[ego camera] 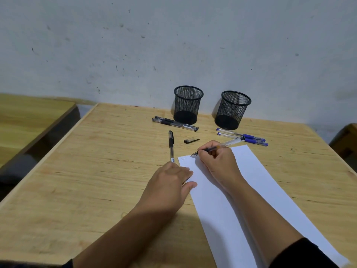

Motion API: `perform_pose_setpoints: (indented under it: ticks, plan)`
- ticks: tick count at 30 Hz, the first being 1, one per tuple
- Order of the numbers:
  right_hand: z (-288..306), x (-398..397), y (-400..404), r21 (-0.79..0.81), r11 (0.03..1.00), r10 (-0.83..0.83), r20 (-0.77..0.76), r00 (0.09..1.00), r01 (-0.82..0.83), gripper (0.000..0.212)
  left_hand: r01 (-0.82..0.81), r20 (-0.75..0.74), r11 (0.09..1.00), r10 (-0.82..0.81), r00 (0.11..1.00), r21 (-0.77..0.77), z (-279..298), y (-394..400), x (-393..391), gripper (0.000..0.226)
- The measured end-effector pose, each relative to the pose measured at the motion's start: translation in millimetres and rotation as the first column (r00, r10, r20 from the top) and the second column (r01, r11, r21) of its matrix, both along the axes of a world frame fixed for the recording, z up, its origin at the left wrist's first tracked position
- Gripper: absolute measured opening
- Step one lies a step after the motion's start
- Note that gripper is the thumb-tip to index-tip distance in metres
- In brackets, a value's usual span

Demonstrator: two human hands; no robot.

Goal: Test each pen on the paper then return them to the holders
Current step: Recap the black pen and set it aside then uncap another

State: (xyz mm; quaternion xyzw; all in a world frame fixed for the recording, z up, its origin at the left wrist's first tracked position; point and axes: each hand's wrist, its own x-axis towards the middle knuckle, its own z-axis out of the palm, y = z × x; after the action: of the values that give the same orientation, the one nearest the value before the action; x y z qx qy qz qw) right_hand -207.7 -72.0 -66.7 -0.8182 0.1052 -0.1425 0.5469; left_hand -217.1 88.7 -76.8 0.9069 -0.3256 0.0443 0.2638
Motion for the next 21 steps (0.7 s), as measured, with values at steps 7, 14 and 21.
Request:
perform_pose_setpoints:
  ticks: [7, 14, 21]
  plan:
    - [-0.4, -0.1, 2.5, -0.063, 0.998, 0.020, 0.000, 1.000, -0.020, 0.010, -0.003, 0.009, 1.000, 0.003, 1.000, 0.009, 0.5, 0.1, -0.4, 0.038]
    - [0.3, -0.2, 4.5, -0.125, 0.992, 0.026, 0.003, 1.000, -0.026, 0.012, -0.001, 0.024, 1.000, 0.000, 1.000, 0.008, -0.1, -0.3, -0.9, 0.035]
    - [-0.2, 0.3, 3.0, -0.126, 0.992, 0.005, 0.021, 1.000, -0.003, 0.012, -0.008, 0.040, 1.000, 0.007, 0.999, 0.011, 1.4, -0.1, -0.4, 0.039]
